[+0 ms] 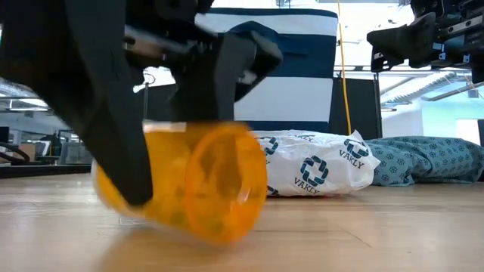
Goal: Pick & place medical supplies in basket/bin
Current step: Put the orange medicine bottle into the blue bin
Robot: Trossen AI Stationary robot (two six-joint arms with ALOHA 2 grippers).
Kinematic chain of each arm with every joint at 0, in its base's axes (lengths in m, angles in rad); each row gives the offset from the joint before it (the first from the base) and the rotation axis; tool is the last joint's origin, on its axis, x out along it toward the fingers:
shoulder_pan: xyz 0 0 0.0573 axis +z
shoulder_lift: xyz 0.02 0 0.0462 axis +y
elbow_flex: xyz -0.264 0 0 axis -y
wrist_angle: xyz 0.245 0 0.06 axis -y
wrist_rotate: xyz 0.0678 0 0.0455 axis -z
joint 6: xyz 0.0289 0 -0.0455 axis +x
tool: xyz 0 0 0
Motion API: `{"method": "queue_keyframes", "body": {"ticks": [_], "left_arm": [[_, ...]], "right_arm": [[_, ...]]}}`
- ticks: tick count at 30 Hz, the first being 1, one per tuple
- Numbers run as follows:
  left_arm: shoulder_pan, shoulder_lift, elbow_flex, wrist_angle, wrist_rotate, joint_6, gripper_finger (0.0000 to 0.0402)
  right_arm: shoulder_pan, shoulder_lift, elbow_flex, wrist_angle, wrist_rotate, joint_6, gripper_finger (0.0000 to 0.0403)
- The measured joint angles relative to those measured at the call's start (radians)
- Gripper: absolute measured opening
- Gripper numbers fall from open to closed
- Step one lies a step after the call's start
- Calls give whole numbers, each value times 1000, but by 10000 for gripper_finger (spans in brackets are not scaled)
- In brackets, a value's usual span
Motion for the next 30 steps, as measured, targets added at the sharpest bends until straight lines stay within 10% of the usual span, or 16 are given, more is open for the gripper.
{"method": "queue_keyframes", "body": {"ticks": [30], "left_arm": [[301,-822,-28,-491,-2,22,179]], "right_arm": [[0,0,0,-32,-1,38,0]]}}
